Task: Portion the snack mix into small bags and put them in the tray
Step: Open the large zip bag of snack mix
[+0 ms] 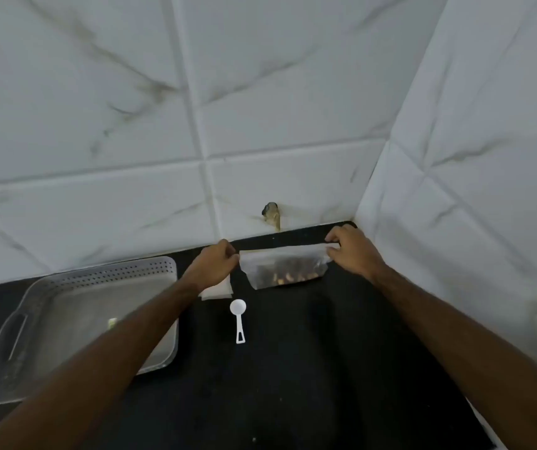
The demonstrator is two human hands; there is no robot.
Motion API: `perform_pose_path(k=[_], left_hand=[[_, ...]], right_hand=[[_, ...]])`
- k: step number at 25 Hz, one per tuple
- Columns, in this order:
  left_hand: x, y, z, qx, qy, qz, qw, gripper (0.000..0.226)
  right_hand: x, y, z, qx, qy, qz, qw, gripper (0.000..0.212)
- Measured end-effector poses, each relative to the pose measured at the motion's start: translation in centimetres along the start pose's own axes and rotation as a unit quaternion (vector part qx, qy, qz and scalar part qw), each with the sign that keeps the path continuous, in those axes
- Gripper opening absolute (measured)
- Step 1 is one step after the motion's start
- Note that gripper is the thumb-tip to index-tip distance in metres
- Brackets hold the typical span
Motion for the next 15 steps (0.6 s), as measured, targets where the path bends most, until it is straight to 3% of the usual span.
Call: perform_pose_path(k=[6,15], left_hand=[[-2.6,-4.2,2.4,0.157,0.072,0.009,0.985,0.013],[-3.4,-4.9,2.7,0.269,0.098,-0.038,0.957,0.010]], right_hand=[[-0.9,-3.6,-2.3,0.000,-0.024,0.058,0.998,0.036],[-1.9,-3.7,-3.3,-0.056,-0.005,-0.015,0.998,0.016]])
Point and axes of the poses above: each hand's wrist, its own x-axis away from the middle knuckle, its own y-axis out of the back of the hand, z = x × y, the point moved 6 cm from there along -x, towards the middle knuckle, and after that the axes turned 2 degrees about x, right-handed, at the moved point
